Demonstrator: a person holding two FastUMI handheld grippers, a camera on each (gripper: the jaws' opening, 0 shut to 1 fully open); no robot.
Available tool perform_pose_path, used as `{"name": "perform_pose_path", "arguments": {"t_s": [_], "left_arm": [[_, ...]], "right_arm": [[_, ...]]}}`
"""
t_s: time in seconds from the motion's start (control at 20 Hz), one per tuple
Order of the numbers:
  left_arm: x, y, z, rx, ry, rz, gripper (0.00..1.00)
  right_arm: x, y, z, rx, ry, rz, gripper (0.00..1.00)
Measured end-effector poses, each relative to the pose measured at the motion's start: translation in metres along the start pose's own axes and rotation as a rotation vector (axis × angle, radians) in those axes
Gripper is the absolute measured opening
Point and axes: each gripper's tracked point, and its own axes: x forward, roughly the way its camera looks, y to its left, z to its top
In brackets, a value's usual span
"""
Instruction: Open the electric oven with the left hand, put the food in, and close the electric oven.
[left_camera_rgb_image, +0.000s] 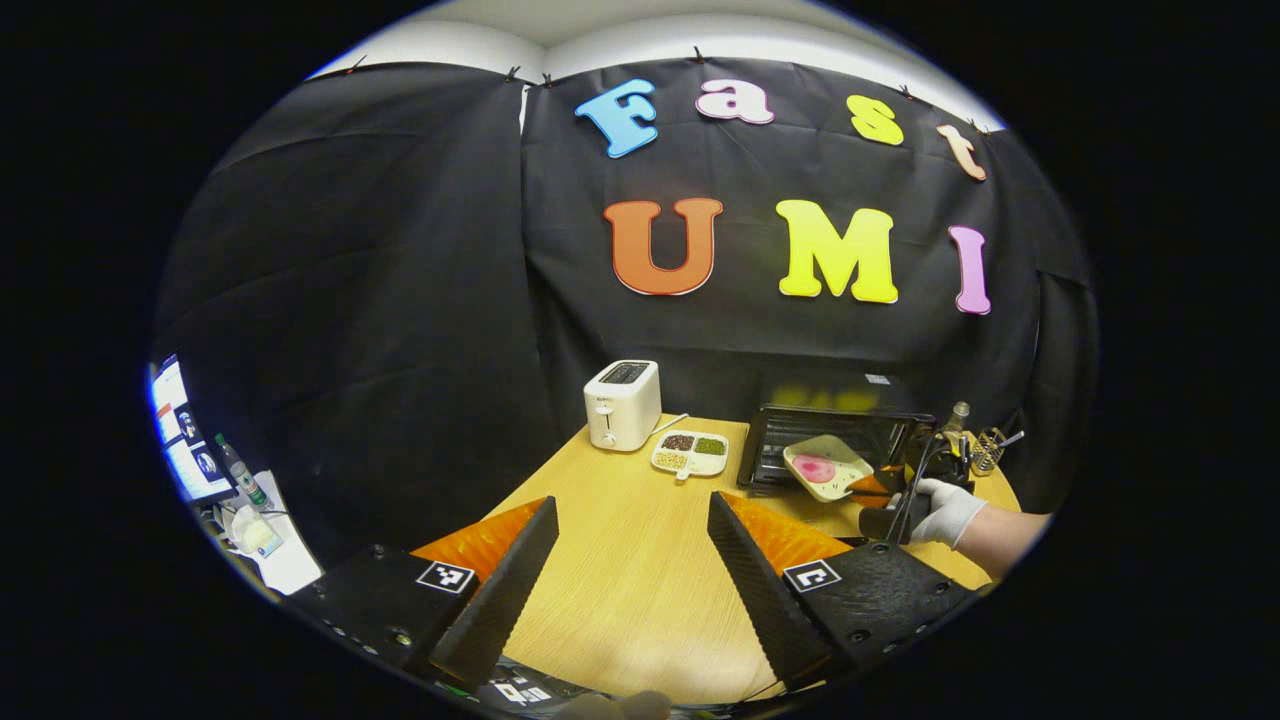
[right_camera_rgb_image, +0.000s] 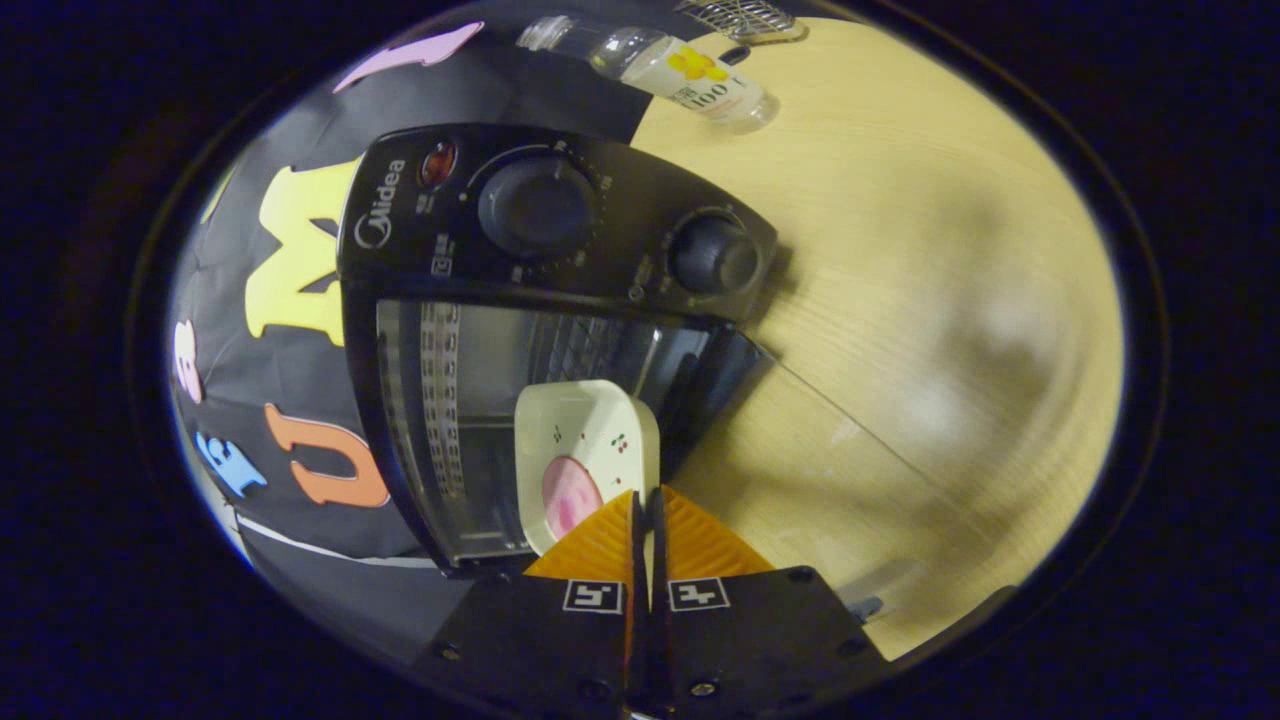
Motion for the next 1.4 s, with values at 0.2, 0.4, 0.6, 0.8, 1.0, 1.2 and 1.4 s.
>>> {"name": "perform_pose_path", "arguments": {"t_s": [0.2, 0.4, 0.6, 0.8, 1.0, 1.2, 1.4], "left_arm": [[0.010, 0.002, 0.000, -0.020, 0.013, 0.044, 0.96], [0.009, 0.005, 0.000, -0.018, 0.027, 0.069, 0.96], [0.006, 0.009, 0.001, -0.016, 0.017, 0.083, 0.96], [0.000, 0.005, -0.001, -0.028, 0.010, 0.062, 0.96], [-0.011, 0.001, -0.001, -0.022, -0.016, 0.017, 0.96], [-0.028, -0.004, -0.012, -0.033, -0.032, -0.037, 0.96], [-0.042, -0.025, -0.023, -0.031, -0.052, -0.124, 0.97]], "right_arm": [[0.018, 0.015, 0.026, -0.037, -0.072, 0.040, 0.04], [0.030, 0.023, 0.032, -0.003, -0.082, 0.090, 0.04], [0.029, 0.027, 0.022, 0.068, -0.021, 0.112, 0.09], [0.003, 0.036, 0.028, 0.017, -0.048, 0.141, 0.28], [-0.039, 0.039, 0.038, -0.024, -0.074, 0.163, 0.41], [-0.102, 0.024, 0.043, -0.120, -0.107, 0.156, 0.52], [-0.176, -0.001, 0.049, -0.308, -0.153, 0.112, 0.82]]}}
